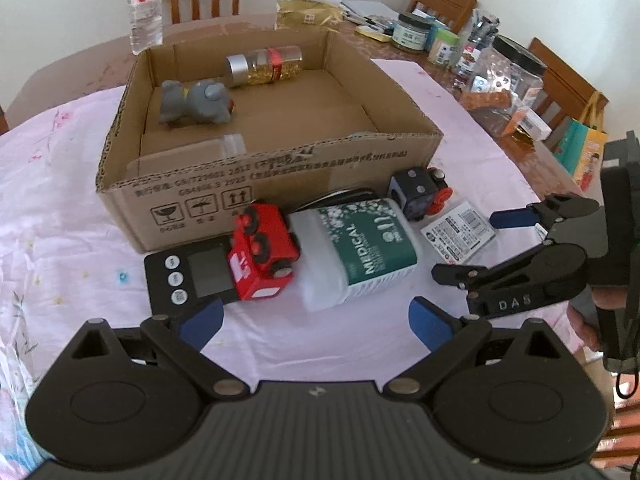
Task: Organize rigid objects
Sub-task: 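Grasp the pen refill pack with the right gripper while the left gripper grasps the MEDICAL tub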
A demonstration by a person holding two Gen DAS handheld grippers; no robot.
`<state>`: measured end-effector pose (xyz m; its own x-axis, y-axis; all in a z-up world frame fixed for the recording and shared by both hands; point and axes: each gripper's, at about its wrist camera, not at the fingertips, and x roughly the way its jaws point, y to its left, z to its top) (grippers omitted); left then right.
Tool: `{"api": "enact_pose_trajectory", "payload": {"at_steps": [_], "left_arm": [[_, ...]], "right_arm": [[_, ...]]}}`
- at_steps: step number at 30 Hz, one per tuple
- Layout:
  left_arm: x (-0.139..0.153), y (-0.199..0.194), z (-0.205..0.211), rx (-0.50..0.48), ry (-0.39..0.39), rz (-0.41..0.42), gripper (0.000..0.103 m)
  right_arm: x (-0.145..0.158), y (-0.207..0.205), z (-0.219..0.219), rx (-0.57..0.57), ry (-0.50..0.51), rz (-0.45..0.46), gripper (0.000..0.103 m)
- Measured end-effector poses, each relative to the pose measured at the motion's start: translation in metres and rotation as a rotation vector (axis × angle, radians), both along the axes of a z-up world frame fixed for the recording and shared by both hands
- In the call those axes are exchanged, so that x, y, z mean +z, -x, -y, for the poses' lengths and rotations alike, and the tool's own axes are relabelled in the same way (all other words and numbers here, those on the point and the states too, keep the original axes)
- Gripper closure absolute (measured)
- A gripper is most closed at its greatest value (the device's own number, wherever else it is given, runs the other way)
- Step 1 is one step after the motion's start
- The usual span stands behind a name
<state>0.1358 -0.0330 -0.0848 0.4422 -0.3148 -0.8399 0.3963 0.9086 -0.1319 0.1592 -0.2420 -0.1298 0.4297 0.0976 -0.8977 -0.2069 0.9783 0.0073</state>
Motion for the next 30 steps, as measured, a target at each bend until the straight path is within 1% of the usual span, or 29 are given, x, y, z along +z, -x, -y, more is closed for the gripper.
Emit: {"api": "enact_pose_trajectory", "payload": {"at_steps": [1, 5, 6, 8, 9, 13, 14, 17, 19, 21, 25, 30], "left_arm": [[-0.001, 0.000, 0.003, 0.020, 0.005, 0.005, 0.005], [-0.007, 0.003, 0.023, 0.111, 0.001, 0.013, 0.010], [-0.010, 0.003, 0.029, 0.131, -0.009, 0.017, 0.011], [-0.014, 0.005, 0.040, 0.166, -0.030, 0.024, 0.017], [-0.016, 0.006, 0.044, 0.178, -0.034, 0.029, 0.018], [-0.023, 0.007, 0.061, 0.223, -0.071, 0.068, 0.017], [-0.025, 0.007, 0.064, 0.226, -0.082, 0.079, 0.015], [-0.027, 0.008, 0.072, 0.224, -0.077, 0.096, 0.015], [-0.029, 0.009, 0.077, 0.234, -0.101, 0.105, 0.014], [-0.030, 0.008, 0.079, 0.250, -0.111, 0.101, 0.014], [-0.029, 0.004, 0.081, 0.280, -0.105, 0.072, 0.015], [-0.031, -0.006, 0.087, 0.323, -0.127, 0.065, 0.015]], "right_arm": [[0.000, 0.000, 0.001, 0.013, -0.002, 0.006, 0.000], [0.000, 0.005, 0.005, 0.069, -0.013, 0.025, 0.000], [-0.001, 0.005, 0.006, 0.087, -0.018, 0.031, 0.000], [-0.001, 0.006, 0.010, 0.121, -0.027, 0.042, 0.000], [-0.001, 0.007, 0.011, 0.131, -0.030, 0.047, 0.000], [-0.001, 0.009, 0.012, 0.146, -0.037, 0.066, 0.000], [-0.001, 0.010, 0.013, 0.147, -0.039, 0.072, 0.000], [-0.001, 0.012, 0.014, 0.146, -0.043, 0.084, 0.000], [-0.001, 0.013, 0.014, 0.146, -0.044, 0.088, 0.000], [-0.002, 0.014, 0.014, 0.146, -0.044, 0.088, 0.000], [-0.002, 0.013, 0.014, 0.146, -0.044, 0.089, 0.000], [-0.001, 0.014, 0.014, 0.145, -0.044, 0.089, 0.000]]}}
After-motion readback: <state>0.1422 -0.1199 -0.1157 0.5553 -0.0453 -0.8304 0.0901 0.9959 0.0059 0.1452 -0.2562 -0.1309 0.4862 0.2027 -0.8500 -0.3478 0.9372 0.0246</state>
